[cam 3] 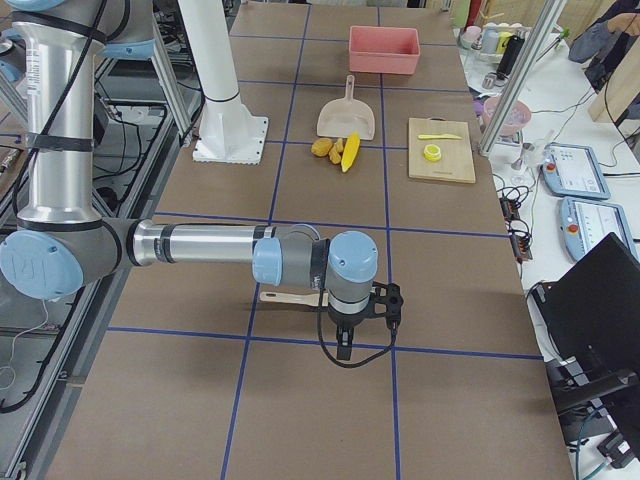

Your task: Sweep and dump trash into bin

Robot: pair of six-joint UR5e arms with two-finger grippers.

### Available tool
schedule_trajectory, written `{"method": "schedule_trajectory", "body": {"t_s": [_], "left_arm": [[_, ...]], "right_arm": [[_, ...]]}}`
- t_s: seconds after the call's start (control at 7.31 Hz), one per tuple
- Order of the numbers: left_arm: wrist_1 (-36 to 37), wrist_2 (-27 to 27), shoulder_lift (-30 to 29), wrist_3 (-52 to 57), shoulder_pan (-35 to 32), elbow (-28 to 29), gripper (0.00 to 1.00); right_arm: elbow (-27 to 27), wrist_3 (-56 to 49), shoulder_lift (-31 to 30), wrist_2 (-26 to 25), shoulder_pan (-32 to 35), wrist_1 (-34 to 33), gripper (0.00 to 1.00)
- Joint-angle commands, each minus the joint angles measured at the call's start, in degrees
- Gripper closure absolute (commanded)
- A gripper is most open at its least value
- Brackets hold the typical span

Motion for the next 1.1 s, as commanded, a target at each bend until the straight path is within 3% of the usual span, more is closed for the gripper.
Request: {"method": "schedule_trajectory", "body": {"t_s": [0.0,0.55,0.68,0.96], "left_arm": [[1.74,-0.01,-1.76,-0.01,0.85,-1.62,0.01],[4.91,0.52,-4.32,-0.80,7.97,-7.41,0.01],[9.71,0.78,-5.37,-0.36,8.15,-7.95,0.01],[25.76,0.69,-20.34,-0.10,10.52,-8.05,0.01]], "right_arm": [[0.26,-0.06,-3.12,1.25,-0.09,0.05,0.00],[2.44,-0.24,-3.31,1.70,-0.09,-0.03,0.00],[2.54,-0.33,-3.40,1.70,-0.09,-0.03,0.00],[2.46,-0.33,-3.49,1.70,-0.09,-0.03,0.00]]}}
